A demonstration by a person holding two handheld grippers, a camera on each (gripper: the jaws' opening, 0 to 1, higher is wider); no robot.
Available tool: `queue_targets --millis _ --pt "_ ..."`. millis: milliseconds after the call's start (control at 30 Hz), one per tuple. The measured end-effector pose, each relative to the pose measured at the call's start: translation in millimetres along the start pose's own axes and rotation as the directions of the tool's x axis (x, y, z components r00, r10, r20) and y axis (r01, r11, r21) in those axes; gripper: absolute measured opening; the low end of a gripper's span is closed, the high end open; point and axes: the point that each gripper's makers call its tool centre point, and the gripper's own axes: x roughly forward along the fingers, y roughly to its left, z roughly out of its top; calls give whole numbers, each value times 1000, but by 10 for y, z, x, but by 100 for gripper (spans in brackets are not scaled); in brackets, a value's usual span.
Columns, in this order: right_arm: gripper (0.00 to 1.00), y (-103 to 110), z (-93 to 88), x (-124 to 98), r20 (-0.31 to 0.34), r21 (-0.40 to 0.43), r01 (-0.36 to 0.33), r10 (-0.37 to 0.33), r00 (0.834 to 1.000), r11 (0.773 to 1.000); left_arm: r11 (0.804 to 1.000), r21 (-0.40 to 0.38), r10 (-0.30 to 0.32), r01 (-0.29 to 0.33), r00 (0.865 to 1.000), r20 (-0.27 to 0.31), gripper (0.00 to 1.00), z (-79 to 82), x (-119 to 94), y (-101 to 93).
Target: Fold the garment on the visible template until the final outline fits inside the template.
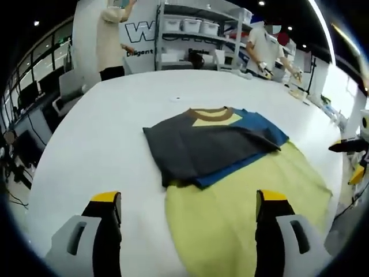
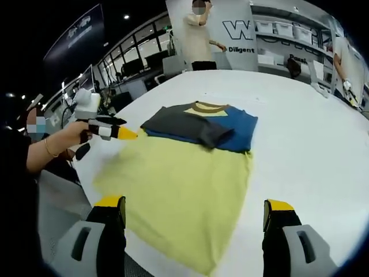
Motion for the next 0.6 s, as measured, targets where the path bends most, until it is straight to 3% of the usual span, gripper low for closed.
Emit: queue_targets --millis 600 --pt "99 -10 -77 -82 2 1 3 -3 1000 1000 1000 6 13 -13 999 -31 97 -329 -328 32"
